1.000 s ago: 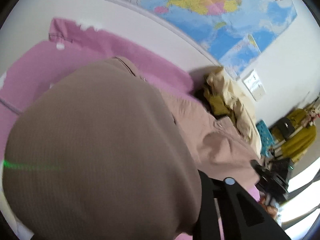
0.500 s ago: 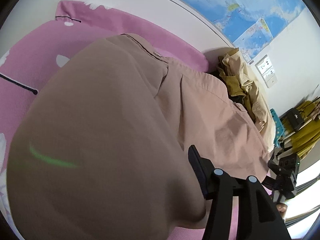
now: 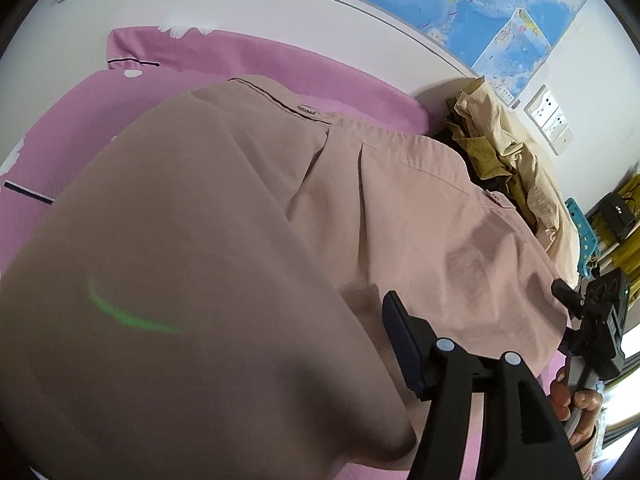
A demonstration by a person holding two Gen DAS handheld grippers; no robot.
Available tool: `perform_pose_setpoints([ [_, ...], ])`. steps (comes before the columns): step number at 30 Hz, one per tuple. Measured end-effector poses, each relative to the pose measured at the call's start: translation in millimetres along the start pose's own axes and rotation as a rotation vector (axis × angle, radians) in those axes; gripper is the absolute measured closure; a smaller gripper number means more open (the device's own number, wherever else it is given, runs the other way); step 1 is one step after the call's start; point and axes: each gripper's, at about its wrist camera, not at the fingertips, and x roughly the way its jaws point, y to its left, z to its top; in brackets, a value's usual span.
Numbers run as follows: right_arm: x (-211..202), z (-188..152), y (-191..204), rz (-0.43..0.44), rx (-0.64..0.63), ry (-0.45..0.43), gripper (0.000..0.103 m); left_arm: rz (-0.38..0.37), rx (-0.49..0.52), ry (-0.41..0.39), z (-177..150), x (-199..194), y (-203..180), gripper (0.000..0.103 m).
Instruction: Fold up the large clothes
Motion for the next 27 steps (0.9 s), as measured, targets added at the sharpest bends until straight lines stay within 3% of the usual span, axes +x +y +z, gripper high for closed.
perform_pose_setpoints([
  [12, 10, 11, -3, 0.018, 0.057, -0.040, 0.017, -0.004, -0.028, -0.021, 9, 7, 1, 0.025],
  [18, 15, 19, -15, 0.022, 0.121, -0.045, 0.035, 0.009, -0.030, -0.038, 19, 14, 0, 0.023],
  [19, 15, 21, -17, 0.035, 0.126, -0.044, 0.036, 0.019, -0.032, -0.042, 20, 14, 1, 0.025],
  [22, 18, 22, -21, 0.044, 0.144, -0.039, 0.046, 0.066, -0.036, -0.049, 21, 15, 2, 0.044],
  [24, 21, 22, -28, 0.059, 0.174, -0.033, 0.064, 0.083, -0.046, -0.049, 23, 15, 4, 0.060],
  [27, 25, 22, -35, 0.110, 0.206, -0.018, 0.073, 0.069, -0.069, -0.028, 27, 16, 8, 0.072],
])
